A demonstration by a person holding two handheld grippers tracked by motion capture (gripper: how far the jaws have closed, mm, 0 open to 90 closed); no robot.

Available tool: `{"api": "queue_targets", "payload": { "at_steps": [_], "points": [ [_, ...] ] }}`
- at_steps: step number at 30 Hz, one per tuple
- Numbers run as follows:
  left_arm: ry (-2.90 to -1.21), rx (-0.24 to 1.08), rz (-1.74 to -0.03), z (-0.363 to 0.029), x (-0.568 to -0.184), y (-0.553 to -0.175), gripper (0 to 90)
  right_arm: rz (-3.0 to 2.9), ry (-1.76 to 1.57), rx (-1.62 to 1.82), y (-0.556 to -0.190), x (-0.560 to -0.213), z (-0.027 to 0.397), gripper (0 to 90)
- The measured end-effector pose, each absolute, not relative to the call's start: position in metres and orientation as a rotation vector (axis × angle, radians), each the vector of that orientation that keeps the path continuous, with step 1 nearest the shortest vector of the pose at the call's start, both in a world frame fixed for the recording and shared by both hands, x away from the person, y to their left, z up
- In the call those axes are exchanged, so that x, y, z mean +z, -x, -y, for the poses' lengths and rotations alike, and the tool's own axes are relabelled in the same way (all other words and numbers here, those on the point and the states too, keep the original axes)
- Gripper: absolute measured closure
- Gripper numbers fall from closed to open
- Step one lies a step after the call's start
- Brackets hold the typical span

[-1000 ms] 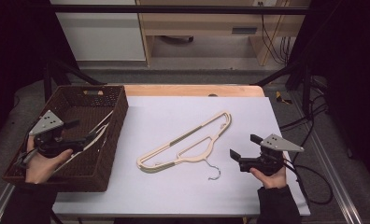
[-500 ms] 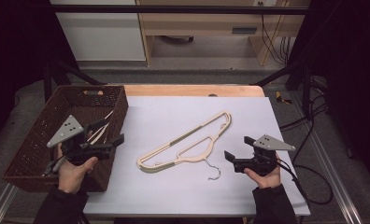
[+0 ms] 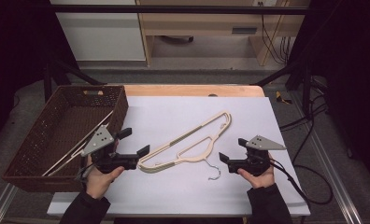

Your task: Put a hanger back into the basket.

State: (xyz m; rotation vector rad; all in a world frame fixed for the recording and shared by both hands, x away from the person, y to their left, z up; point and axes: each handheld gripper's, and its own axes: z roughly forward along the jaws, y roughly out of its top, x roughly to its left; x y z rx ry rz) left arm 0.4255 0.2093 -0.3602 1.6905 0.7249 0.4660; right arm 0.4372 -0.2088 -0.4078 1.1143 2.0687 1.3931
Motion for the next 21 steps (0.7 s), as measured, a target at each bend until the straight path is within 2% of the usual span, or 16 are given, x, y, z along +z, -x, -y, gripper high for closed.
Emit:
{"api": "queue_targets", "payload": {
  "at_steps": [10, 17, 21],
  "points": [
    [-1.796, 0.416, -0.737, -0.198, -0.395, -0.428, 9.9, -2.116, -1.164, 1.351, -0.443, -0.422, 0.195, 13.1],
    [-1.856, 0.417, -0.732, -0.191, -0.408, -0.429, 10.0, -2.206, -1.155, 1.28, -0.449, -0.437, 0.181, 24.5],
    [-1.885, 0.406, -0.73, -0.188, -0.413, -0.43, 10.0, -2.232, -1.182, 1.243, -0.452, -0.447, 0.172, 34.2]
  ]
}}
